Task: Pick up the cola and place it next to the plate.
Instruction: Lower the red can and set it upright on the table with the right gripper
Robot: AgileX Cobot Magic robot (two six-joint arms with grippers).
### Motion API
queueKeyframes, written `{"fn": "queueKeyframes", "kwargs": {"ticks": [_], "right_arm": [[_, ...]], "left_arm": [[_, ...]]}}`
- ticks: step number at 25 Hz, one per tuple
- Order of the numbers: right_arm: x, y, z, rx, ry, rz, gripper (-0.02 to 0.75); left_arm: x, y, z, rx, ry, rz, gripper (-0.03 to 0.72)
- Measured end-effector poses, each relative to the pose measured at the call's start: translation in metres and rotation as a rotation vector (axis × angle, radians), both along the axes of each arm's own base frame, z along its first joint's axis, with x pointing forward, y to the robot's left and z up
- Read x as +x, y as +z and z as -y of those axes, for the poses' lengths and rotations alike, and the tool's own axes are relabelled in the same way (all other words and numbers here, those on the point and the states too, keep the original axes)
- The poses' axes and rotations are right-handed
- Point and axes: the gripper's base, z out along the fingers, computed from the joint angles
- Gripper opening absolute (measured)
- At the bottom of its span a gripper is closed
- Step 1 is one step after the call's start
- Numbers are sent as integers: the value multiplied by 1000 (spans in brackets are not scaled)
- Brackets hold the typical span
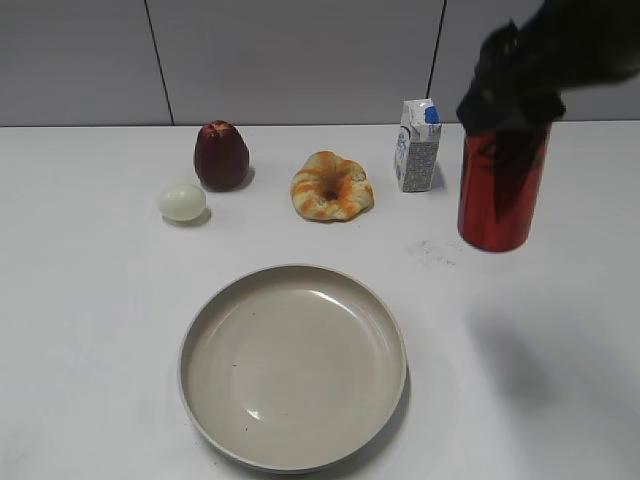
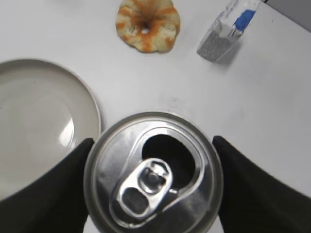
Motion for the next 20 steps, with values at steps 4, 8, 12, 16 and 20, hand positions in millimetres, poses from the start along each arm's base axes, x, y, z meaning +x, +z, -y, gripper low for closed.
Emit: {"fn": "queueKeyframes", "kwargs": {"ticks": [4,8,12,16,20], "right_arm": [[-20,-48,12,60,-49,8,508],[-30,-85,17,105,-71,23,508],[-35,-101,20,143,-79,67,508],[-31,-109,18,149,-81,76,508],[-27,-122,15,126,-83,43,508]], "left_arm": [[0,0,0,0,0,0,237],[0,0,0,0,0,0,237],[0,0,0,0,0,0,237],[0,0,0,0,0,0,237],[0,0,0,0,0,0,237]]}}
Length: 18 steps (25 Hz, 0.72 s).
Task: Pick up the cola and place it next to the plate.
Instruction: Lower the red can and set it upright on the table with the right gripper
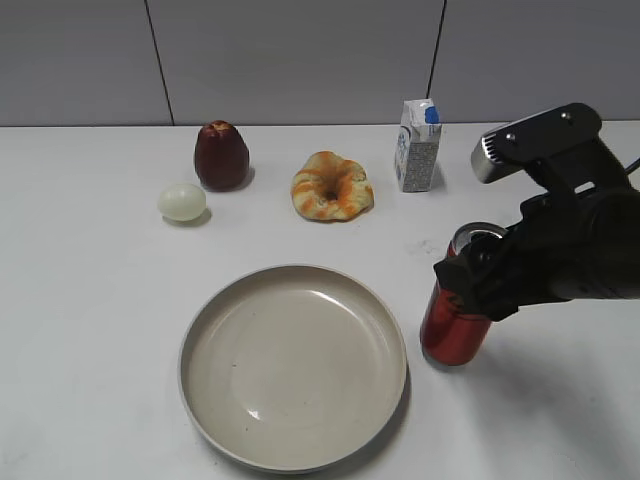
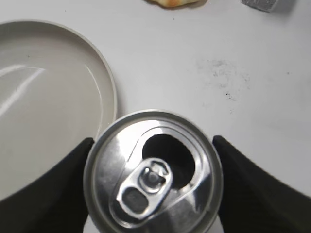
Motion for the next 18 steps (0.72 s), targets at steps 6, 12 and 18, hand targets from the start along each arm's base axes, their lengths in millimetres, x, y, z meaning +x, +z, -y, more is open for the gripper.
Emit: {"fn": "queueKeyframes", "kwargs": {"ticks": [6,12,18], "right_arm": [[3,-4,-2,5,0,10,508],[3,-4,-2,5,0,10,519],[4,-4,-2,6,-1,9,620]], "left_arm": [[0,0,0,0,0,0,237],[0,0,0,0,0,0,237],[0,0,0,0,0,0,237]]}}
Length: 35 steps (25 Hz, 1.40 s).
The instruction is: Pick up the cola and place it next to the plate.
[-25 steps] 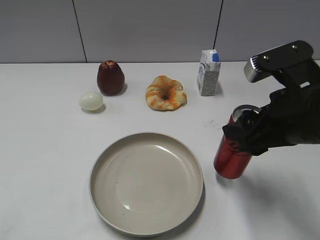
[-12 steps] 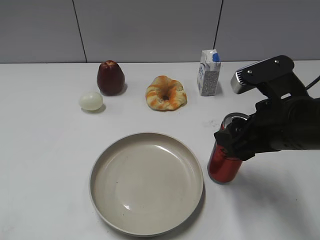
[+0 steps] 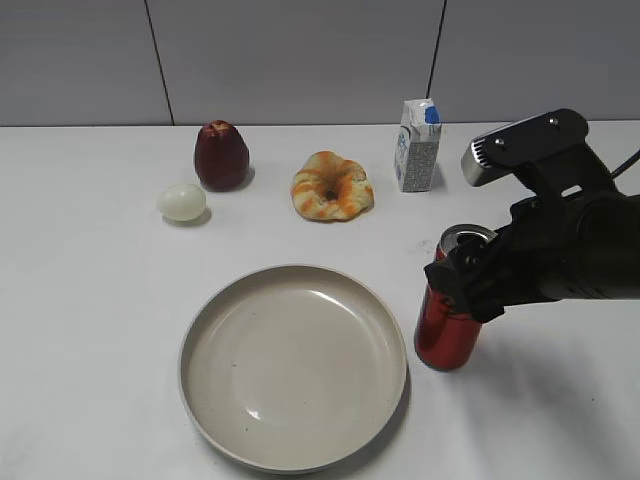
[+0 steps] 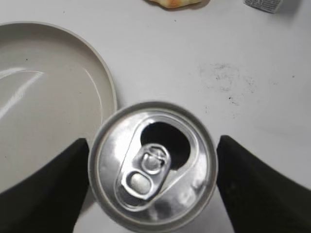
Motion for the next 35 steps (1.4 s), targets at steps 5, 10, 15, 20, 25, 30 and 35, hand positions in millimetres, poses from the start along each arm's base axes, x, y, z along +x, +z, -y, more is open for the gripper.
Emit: {"fn": "queueKeyframes", "kwargs": {"ticks": [5,10,15,20,25,30,35], "right_arm": [[7,12,-4,-1,10,19,649],[24,61,-14,-17,21,21,649],[22,125,-11,-64,25,9,631],[-13,151,13,-190,12,-173,593],[-57,145,37,-220,16,-283,585],[-109,126,66,-172,24,-268,585],[-153,104,92,-127,30,-186,584]], "left_arm": [[0,0,0,0,0,0,237],[0,0,0,0,0,0,237],[0,0,0,0,0,0,237],[0,0,0,0,0,0,237],[0,0,0,0,0,0,237],[0,0,0,0,0,0,237],[0,0,0,0,0,0,237]]}}
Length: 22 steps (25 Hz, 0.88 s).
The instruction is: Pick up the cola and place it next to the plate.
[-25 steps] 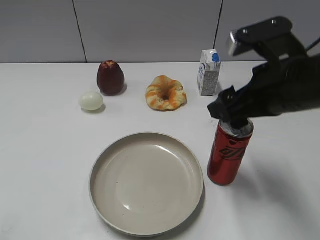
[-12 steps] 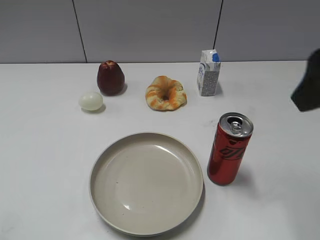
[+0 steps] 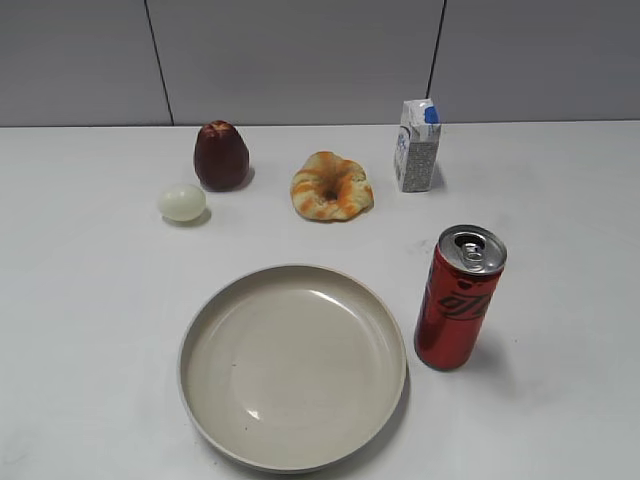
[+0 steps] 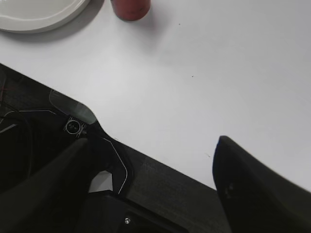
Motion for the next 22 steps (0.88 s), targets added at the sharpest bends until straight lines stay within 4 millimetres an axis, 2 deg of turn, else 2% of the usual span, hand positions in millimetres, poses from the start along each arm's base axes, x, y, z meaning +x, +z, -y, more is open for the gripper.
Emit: {"fn": "queueKeyframes", "kwargs": {"ticks": [6,9,22], "right_arm": [[-31,-24,16,62,21,73,584],[-40,-27,17,109,70,96,584],[-43,-25,15,137,106,121,584]], "left_arm": [[0,0,0,0,0,0,237],[0,0,0,0,0,0,237],[0,0,0,0,0,0,237]]}}
